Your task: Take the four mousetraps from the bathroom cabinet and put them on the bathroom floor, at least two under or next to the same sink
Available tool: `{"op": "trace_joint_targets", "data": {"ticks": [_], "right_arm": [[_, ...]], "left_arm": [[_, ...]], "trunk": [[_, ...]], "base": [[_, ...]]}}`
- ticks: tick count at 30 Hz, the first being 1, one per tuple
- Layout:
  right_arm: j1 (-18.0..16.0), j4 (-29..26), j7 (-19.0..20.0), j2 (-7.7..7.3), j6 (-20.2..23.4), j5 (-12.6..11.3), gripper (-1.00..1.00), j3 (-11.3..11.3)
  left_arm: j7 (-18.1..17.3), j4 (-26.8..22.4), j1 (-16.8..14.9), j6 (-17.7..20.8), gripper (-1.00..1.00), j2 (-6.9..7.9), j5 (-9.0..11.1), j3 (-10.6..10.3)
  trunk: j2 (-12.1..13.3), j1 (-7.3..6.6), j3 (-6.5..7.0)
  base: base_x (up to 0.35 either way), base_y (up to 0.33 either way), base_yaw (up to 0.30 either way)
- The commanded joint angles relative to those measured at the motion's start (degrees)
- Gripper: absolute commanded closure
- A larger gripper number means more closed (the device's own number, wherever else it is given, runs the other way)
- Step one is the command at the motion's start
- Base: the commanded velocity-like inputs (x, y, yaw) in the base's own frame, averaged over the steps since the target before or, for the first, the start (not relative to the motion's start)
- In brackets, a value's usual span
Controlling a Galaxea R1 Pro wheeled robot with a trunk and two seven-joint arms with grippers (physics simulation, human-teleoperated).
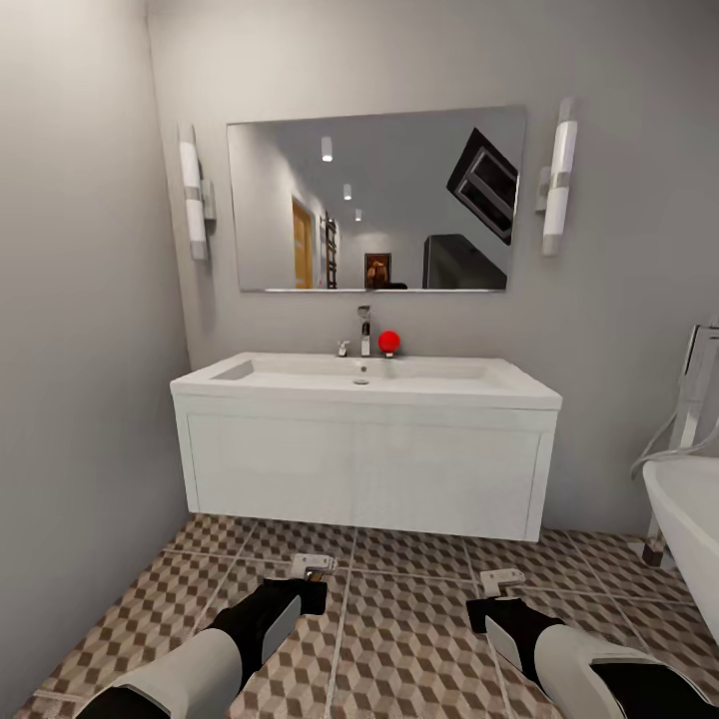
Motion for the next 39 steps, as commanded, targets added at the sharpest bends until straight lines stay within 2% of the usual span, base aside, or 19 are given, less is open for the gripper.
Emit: {"op": "trace_joint_targets", "data": {"ticks": [1, 14, 39], "right_arm": [[-0.1, 0.1, -0.1, 0.01, 0.2, 0.5, 1.00, 0.0], [-0.1, 0.1, -0.1, 0.01, 0.3, 0.6, 1.00, 0.1], [-0.1, 0.1, -0.1, 0.01, 0.3, 0.7, 1.00, 0.1]], "left_arm": [[0.4, -0.1, 0.0, 0.2, 1.00, 0.03, 0.6, -0.5], [0.4, -0.1, 0.0, 0.1, 1.00, 0.04, 0.6, -0.4], [0.4, -0.1, 0.0, 0.1, 1.00, 0.05, 0.6, -0.2]], "trunk": [[-0.4, 0.21, -0.25], [-5.7, 3.07, -2.58], [-6.0, 3.71, -8.12]], "base": [[0.000, 0.000, 0.000], [0.000, 0.000, 0.000], [0.000, 0.000, 0.000]]}}
